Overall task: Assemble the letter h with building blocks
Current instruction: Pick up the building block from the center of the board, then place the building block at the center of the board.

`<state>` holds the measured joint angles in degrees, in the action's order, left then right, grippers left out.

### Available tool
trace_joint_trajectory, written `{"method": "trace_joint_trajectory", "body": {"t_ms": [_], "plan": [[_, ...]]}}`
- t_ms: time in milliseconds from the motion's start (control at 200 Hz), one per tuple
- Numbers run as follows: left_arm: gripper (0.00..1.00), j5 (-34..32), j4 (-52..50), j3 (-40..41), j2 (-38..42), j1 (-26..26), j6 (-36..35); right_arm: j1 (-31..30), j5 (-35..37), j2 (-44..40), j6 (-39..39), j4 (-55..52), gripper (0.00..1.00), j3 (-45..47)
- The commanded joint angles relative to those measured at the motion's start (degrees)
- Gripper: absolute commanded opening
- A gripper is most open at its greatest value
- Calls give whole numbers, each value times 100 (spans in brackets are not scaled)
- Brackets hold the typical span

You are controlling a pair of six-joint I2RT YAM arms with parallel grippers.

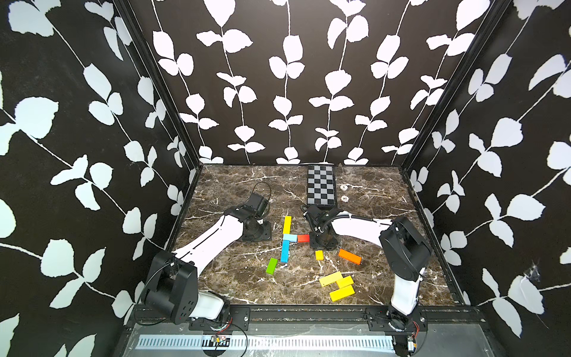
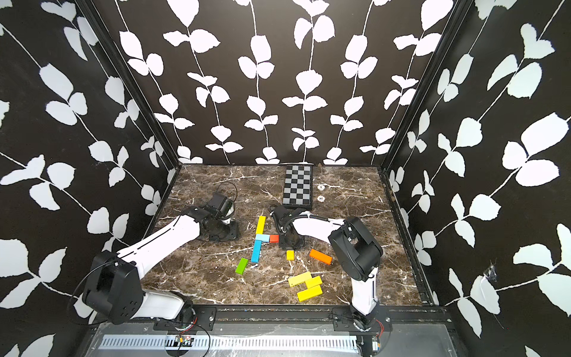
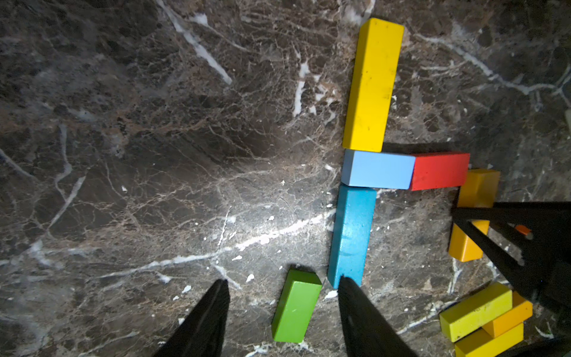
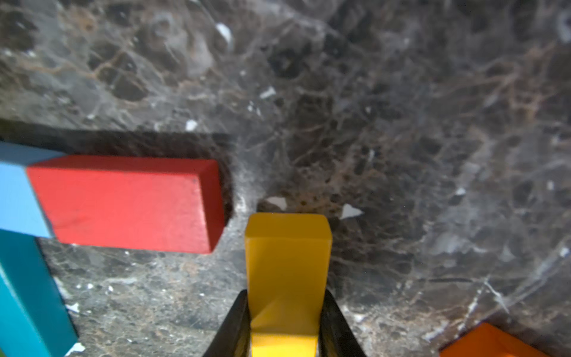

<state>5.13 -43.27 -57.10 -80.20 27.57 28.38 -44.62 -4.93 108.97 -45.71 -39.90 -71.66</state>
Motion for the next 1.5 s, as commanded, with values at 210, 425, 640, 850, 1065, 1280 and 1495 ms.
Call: {"method": "trace_joint_trajectory", "body": {"t_ms": [210,425,640,850,1065,1280,1495], "plan": [[59,-66,18,60,-82,-22,-81,-90,-51,283,71,-106,32,-258],[58,-44,29,56,-189,-25,-71,-187,-63,343,69,-145,32,-307],[59,-46,47,75,-209,-24,-74,-188,152,310,-45,-376,32,-310],[58,-152,161,-54,-784,-37,-76,-315,467,-210,-437,-582,33,-267],[57,-247,367,-342,-1392,-33,-53,-939,699,-446,-1327,-697,33,-152],[57,-104,493,-694,-1930,-32,-137,-1010,742,-621,-1541,-678,33,-92],[60,114,601,-737,-2150,-24,-169,-1010,717,-727,-1549,-662,33,-47]]}}
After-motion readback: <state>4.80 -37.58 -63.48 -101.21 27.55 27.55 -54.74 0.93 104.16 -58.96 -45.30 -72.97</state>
